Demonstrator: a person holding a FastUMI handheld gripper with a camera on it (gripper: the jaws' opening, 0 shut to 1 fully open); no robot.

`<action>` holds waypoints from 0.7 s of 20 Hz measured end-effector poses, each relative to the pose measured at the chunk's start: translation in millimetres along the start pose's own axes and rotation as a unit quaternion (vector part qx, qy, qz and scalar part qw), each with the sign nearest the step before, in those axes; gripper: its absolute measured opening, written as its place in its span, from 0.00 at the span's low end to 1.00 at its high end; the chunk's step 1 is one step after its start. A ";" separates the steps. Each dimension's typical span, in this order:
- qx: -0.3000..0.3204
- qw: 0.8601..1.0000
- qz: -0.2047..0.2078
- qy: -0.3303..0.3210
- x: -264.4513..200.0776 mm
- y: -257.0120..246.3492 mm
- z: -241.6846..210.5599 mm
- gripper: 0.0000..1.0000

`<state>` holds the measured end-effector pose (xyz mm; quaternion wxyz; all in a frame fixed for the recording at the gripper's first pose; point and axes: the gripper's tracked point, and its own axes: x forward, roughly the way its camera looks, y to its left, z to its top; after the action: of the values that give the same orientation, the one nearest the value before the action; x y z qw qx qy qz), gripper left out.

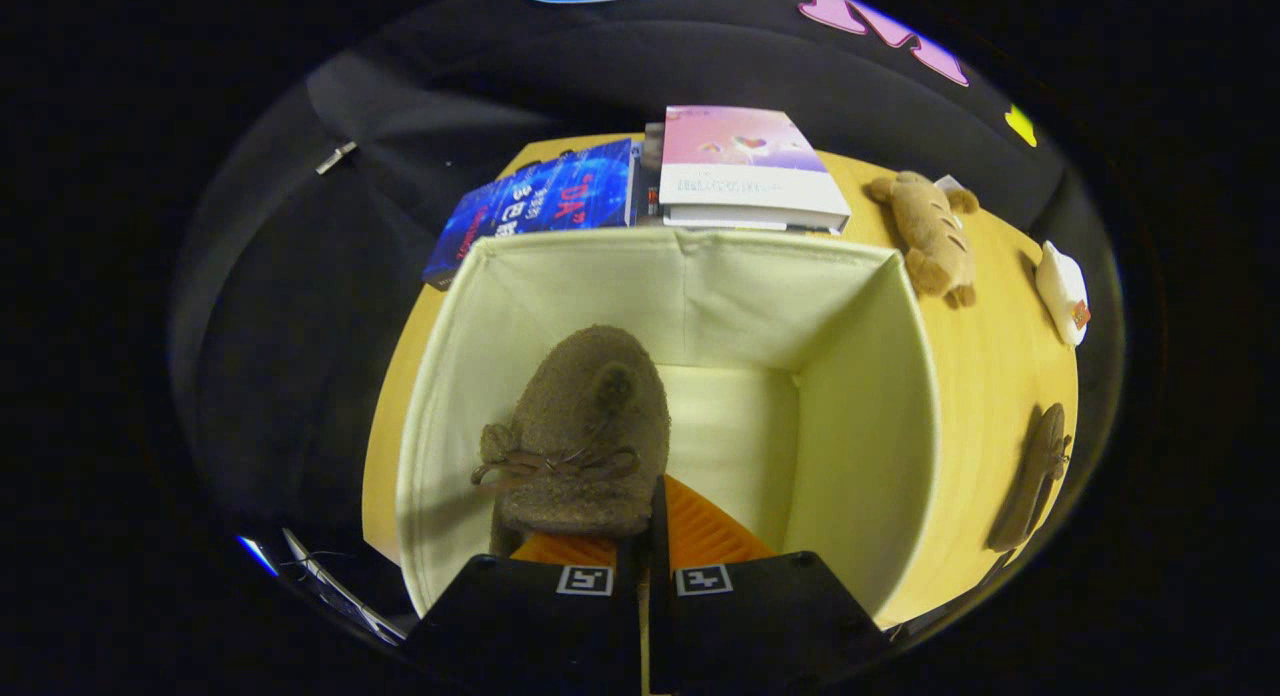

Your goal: Open the storage box then place both shoes into the box .Put the left shoe in first, then the right shoe, with the right side of both shoes facing outward in a uniform manner.

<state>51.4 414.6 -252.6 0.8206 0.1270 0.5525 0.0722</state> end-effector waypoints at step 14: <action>-0.024 0.997 0.028 0.061 20.8 8.2 -26.4 0.39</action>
<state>35.0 431.2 -278.1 0.7858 0.1180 0.5959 0.1157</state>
